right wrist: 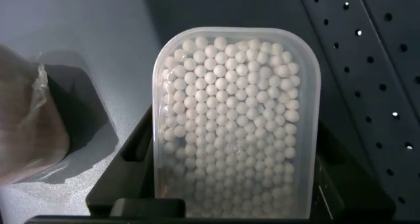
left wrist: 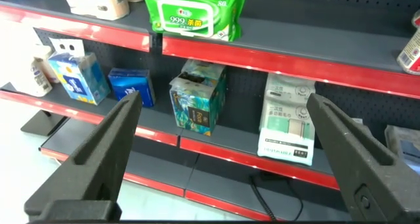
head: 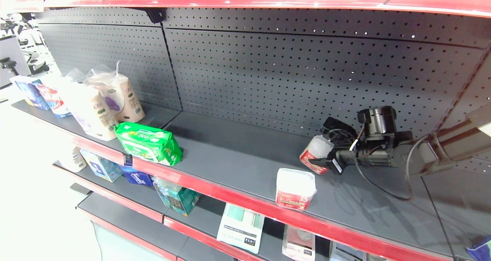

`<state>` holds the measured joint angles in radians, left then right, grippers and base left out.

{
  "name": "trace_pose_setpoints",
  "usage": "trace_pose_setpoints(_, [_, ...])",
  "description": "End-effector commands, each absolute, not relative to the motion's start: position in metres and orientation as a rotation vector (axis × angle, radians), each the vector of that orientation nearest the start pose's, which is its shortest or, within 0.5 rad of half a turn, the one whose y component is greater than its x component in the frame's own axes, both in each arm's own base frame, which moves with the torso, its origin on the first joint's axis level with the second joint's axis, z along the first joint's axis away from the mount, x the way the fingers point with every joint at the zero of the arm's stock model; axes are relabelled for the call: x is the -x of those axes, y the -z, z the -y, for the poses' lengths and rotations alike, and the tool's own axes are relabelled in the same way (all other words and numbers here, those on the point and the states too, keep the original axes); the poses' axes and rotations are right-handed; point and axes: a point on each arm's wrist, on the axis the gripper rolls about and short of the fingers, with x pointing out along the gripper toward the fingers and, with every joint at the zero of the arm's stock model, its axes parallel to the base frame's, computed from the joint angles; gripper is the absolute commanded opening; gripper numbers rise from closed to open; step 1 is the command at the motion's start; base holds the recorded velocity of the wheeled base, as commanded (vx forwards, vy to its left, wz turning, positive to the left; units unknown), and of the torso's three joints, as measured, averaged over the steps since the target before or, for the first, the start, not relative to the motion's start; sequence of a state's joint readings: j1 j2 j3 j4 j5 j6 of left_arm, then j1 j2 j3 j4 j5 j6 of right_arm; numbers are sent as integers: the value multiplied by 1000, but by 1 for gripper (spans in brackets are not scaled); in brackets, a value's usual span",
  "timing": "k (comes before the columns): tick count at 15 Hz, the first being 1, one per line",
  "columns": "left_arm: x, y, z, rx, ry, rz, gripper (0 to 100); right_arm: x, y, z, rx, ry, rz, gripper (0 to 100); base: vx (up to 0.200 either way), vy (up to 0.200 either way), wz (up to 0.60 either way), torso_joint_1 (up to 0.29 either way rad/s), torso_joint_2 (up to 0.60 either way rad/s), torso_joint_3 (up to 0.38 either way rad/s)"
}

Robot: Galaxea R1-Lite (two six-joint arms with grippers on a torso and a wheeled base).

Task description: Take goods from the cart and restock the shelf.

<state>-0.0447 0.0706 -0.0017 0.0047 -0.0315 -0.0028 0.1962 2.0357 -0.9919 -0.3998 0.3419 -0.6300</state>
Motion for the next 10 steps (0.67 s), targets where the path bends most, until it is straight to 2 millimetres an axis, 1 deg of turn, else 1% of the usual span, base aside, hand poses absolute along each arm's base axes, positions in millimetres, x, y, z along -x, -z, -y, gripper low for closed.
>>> trace_pose_setpoints(1, [17, -77, 0, 3, 77, -75, 100, -359, -93, -79, 545, -706, -468, 0, 0, 0, 0, 0, 0, 0])
trace_pose_setpoints(9, [17, -77, 0, 3, 77, -75, 100, -360, -88, -82, 548, -711, -479, 0, 0, 0, 0, 0, 0, 0])
trace_pose_setpoints(10, [17, -77, 0, 3, 77, -75, 100, -361, -86, -82, 548, -712, -481, 100, 0, 0, 0, 0, 0, 0])
